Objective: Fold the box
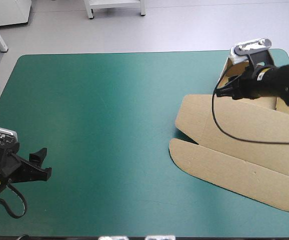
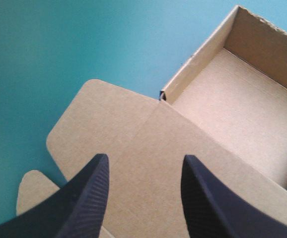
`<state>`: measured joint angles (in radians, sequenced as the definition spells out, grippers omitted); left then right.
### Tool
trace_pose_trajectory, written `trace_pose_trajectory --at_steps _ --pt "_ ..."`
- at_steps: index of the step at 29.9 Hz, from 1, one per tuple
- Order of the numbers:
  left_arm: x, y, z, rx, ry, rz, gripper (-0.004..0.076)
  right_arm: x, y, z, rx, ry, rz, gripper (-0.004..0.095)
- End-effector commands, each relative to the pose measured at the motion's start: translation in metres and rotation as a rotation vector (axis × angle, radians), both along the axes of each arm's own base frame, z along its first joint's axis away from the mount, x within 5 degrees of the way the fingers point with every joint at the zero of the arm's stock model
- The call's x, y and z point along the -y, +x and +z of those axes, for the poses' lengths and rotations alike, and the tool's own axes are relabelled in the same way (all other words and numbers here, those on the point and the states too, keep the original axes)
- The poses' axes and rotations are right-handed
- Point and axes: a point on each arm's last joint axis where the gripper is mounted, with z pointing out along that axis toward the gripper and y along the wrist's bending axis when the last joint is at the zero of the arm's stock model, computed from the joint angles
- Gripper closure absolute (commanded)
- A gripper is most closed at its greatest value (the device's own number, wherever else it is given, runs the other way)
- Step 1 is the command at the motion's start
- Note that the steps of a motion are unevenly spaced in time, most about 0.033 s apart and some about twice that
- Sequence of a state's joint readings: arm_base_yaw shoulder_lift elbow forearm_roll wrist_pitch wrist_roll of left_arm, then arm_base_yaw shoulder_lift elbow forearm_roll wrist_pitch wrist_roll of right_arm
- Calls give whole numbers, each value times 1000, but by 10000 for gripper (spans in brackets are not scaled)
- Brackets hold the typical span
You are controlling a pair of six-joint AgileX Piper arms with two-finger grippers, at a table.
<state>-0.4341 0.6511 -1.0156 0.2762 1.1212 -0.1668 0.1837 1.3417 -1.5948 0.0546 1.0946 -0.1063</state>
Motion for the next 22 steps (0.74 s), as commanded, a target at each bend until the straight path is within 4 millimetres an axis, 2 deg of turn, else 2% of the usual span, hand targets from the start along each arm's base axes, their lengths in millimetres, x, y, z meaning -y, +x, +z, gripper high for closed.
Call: trace_pose_trajectory --at_steps 1,6,12,22 --pt "1 3 12 79 -31 6 244 -1 -39 10 187 45 26 499" --pt "1 4 13 84 -35 5 244 -2 -84 -15 268 65 87 504" --pt "1 4 13 90 -35 5 245 11 -131 -50 286 73 88 504" --pt "1 4 14 96 -37 3 246 24 -185 -88 406 161 80 504"
